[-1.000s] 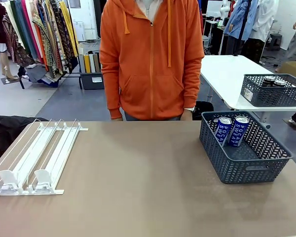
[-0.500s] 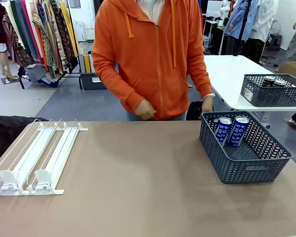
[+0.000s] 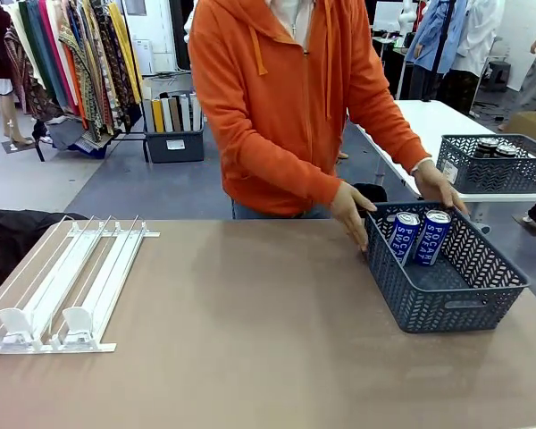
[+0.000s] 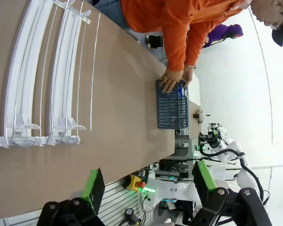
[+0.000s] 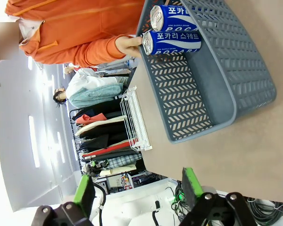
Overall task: Retrieve and store the cans from the dispenser.
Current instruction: Pick up one can from the Automatic Can Dispenser and place it in the middle of the table.
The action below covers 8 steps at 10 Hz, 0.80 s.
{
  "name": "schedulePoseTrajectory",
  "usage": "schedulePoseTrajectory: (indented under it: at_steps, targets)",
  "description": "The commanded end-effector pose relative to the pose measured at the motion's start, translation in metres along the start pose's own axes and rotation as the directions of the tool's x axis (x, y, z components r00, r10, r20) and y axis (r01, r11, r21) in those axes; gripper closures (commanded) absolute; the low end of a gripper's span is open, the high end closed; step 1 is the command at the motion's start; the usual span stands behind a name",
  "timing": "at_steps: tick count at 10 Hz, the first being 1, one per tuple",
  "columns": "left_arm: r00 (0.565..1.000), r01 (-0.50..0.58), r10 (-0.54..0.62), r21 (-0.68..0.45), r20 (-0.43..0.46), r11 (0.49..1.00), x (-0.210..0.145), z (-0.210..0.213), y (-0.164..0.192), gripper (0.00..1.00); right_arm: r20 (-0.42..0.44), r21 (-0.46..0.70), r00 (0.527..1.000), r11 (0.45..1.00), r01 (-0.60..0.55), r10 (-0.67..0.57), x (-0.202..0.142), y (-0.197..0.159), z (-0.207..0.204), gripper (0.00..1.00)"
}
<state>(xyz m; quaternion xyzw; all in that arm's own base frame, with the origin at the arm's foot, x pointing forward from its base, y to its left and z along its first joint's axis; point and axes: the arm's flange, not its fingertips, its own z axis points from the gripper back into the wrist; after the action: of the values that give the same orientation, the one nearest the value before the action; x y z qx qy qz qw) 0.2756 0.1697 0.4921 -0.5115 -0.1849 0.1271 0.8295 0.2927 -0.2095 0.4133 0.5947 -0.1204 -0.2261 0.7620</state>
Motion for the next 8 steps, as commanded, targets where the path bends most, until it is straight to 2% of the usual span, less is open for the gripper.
schedulePoseTrajectory:
  at_steps: [1,8]
  targets:
    - [1.000,0.019,-0.019,-0.023,0.010,1.000,0.0007,-0.0012,0.0006,0.00,-0.008,0.000,1.000,1.000,0.004,-0.004,-0.0015,0.0031,0.0021,0.00]
    - [1.000,0.019,-0.019,-0.023,0.010,1.000,0.0007,-0.0012,0.0006,0.00,-0.008,0.000,1.000,1.000,0.004,-0.004,-0.0015,0.0031,0.0021,0.00]
